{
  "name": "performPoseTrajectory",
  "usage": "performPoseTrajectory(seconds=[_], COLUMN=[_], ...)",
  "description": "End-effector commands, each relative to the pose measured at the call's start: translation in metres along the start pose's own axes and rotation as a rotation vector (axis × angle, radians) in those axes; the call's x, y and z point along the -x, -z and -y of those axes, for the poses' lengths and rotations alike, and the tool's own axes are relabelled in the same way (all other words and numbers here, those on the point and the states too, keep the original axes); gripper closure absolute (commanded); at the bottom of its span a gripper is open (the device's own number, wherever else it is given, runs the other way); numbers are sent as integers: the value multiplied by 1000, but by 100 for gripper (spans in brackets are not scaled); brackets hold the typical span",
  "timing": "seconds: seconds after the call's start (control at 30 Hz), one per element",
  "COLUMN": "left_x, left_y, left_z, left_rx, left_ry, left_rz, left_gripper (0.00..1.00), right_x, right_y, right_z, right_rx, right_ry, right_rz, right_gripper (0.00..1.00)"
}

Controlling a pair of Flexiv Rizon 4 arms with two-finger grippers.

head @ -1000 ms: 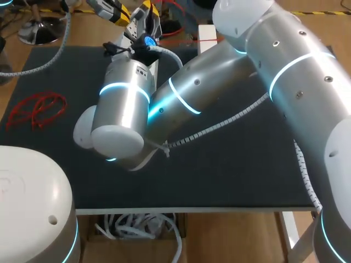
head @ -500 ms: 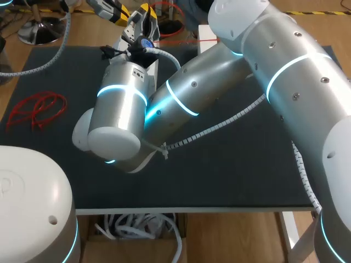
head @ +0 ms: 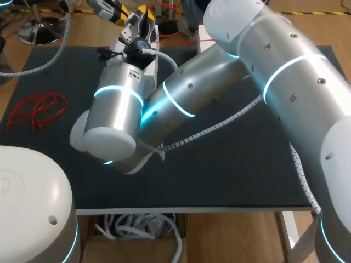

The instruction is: Grab the tape and strap the tape.

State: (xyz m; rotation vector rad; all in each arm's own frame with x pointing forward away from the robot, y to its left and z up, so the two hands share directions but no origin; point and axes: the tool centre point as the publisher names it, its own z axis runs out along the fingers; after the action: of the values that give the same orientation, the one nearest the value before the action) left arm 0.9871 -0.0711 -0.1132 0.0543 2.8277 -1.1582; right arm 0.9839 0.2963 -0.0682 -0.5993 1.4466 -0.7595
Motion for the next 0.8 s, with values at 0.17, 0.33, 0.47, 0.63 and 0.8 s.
performPoseTrajectory(seconds=[0.17,0.33,0.47,0.63,0.8], left_x=[0,0,0,0,0], left_y=[0,0,0,0,0], left_z=[0,0,0,0,0], left_rx=[2,2,2,2,2], left_ry=[0,0,0,0,0], left_rz=[-1,-1,-1,-1,-1], left_gripper=[100,100,100,100,100], right_x=[1,1,2,3,4], right_y=[-1,0,1,5,13], right_z=[-1,-1,0,3,7], right_rx=[1,6,10,19,41], right_ry=[10,13,11,3,-12], right_rz=[-4,-2,-2,-1,-3], right_gripper=[100,70,56,58,63])
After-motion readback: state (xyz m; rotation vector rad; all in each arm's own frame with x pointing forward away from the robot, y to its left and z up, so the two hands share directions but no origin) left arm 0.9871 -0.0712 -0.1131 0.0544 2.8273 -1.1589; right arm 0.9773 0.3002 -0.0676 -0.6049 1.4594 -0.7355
